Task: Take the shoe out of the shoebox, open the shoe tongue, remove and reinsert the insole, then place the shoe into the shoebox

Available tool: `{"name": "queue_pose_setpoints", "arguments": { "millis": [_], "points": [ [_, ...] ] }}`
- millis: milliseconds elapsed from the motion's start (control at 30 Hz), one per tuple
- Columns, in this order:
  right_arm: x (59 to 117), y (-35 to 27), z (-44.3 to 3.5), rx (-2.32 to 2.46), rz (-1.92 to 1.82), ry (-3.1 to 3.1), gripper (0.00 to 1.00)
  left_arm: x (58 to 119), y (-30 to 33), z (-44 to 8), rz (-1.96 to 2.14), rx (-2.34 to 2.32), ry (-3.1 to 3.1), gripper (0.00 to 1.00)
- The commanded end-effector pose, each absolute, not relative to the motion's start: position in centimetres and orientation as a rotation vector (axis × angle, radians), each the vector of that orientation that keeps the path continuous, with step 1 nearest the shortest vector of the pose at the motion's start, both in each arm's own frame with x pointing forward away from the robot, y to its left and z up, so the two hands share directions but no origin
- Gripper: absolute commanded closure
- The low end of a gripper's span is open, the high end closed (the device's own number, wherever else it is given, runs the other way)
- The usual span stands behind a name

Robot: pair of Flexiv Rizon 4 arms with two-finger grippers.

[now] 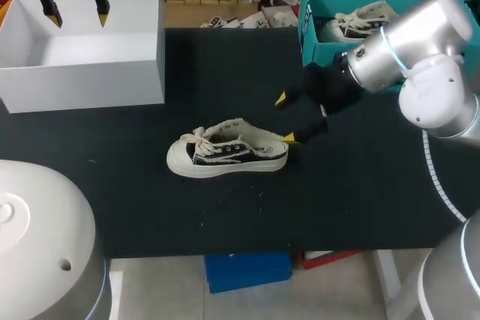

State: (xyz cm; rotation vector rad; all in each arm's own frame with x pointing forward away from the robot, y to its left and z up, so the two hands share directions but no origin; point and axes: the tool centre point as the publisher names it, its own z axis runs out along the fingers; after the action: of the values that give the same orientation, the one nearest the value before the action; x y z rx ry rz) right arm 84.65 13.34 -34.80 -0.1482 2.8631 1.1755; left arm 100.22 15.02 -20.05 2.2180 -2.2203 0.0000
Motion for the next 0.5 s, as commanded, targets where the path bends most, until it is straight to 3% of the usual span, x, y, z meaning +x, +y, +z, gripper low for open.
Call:
{"name": "queue_pose_setpoints", "arguments": {
  "millis": [33,500],
  "points": [
    [85.1,13.5,-36.7,-0.141,1.224,2.848,0.0,100.2,15.0,-20.0,-0.002,2.219,-2.22,0.0],
    [84.9,14.1,-40.0,-0.079,1.309,2.854,0.0,100.2,15.0,-20.0,-0.002,2.219,-2.22,0.0]
  ]
}}
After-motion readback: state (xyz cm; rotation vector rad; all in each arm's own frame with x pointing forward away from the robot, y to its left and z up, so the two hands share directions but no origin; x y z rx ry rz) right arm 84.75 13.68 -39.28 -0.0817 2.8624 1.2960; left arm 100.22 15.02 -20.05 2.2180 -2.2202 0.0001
